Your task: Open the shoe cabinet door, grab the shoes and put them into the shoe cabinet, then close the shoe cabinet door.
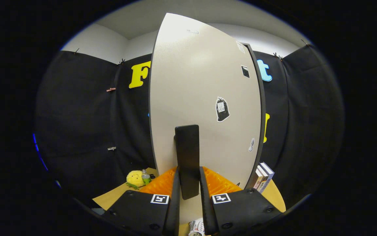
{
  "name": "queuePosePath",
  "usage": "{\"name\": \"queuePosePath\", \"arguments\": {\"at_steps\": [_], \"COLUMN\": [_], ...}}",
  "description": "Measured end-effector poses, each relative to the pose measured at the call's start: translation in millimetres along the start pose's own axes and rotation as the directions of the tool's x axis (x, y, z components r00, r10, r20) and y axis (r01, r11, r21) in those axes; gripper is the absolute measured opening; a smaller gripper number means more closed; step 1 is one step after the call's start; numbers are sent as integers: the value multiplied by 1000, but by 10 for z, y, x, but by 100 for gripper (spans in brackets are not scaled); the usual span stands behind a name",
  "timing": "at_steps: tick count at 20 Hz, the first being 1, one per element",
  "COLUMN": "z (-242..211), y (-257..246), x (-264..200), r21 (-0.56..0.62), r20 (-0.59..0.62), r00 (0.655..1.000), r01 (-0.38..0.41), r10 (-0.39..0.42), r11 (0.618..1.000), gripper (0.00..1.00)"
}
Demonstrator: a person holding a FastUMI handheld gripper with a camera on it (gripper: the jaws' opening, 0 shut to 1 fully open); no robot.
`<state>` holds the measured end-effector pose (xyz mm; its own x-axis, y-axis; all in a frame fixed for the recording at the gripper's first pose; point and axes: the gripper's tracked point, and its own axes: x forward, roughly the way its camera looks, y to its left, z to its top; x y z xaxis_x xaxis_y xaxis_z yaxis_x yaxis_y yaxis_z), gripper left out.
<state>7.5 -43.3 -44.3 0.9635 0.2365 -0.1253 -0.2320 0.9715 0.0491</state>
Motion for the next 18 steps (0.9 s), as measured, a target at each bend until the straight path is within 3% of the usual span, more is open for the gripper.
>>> {"name": "queuePosePath", "arguments": {"at_steps": [11,18], "z": [-21,13], "y": [-411,-783], "x": [-408,-650], "r21": [-3,9], "r20": [5,17], "r00": [1000,997], "r01": [21,75], "r10": [-21,-75], "r11": [1000,997], "gripper": [32,32]}}
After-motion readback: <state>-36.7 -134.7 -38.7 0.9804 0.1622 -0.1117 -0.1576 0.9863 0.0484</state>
